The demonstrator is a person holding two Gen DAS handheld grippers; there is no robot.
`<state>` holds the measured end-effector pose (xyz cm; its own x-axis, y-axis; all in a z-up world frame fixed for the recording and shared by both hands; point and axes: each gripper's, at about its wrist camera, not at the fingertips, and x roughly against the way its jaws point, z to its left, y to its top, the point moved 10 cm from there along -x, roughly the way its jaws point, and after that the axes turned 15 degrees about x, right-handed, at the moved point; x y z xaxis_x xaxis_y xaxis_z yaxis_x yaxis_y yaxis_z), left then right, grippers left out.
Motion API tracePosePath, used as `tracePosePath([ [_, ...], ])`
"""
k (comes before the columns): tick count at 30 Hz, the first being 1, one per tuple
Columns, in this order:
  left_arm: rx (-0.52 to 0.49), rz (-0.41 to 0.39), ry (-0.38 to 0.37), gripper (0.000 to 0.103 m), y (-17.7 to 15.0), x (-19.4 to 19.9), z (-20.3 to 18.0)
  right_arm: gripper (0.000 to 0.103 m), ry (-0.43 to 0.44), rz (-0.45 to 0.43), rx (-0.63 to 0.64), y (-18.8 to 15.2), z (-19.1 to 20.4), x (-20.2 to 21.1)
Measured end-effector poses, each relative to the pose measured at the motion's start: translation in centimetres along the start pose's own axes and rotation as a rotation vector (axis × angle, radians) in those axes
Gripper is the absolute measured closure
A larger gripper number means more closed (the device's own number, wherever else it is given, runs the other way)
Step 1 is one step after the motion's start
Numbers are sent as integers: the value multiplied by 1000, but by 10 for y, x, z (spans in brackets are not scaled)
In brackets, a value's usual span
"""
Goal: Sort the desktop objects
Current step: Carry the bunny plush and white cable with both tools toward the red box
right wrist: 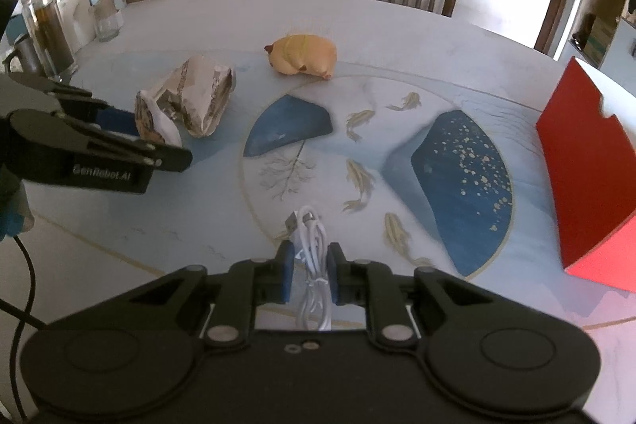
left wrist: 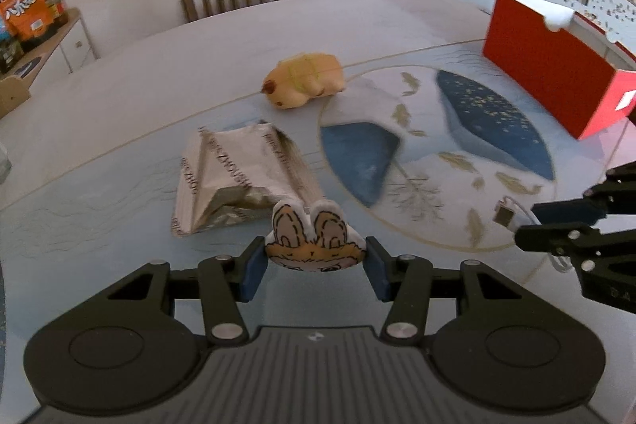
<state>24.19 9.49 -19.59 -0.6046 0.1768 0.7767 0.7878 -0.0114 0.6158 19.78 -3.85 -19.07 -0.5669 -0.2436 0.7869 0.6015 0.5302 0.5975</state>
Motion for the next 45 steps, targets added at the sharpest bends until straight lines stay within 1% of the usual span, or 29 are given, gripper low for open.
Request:
tracePosePath([
  [5, -23, 5, -25, 52, 0, 7, -21, 87, -16, -16, -33, -2, -9, 12],
  [12, -32, 5, -37, 52, 5, 11, -54, 87, -30, -28, -80, -13, -33, 25],
  [18, -41, 6, -54, 52, 12, 17, -90, 87, -31, -48, -102, -20, -59, 43],
  [28, -51, 2, -105, 52, 32, 29, -150, 87, -40, -79, -138, -24, -110, 74],
  [33, -71, 5, -134, 52, 40, 36, -180, 87, -55, -96, -154, -27, -132, 89],
  [40, -110, -10, -182, 52, 51, 45, -219, 87, -82, -133, -187, -30, -161, 110],
  [45, -127, -10, -201, 52, 56, 44, -244, 87, -104, -155, -204, -33, -181, 122],
])
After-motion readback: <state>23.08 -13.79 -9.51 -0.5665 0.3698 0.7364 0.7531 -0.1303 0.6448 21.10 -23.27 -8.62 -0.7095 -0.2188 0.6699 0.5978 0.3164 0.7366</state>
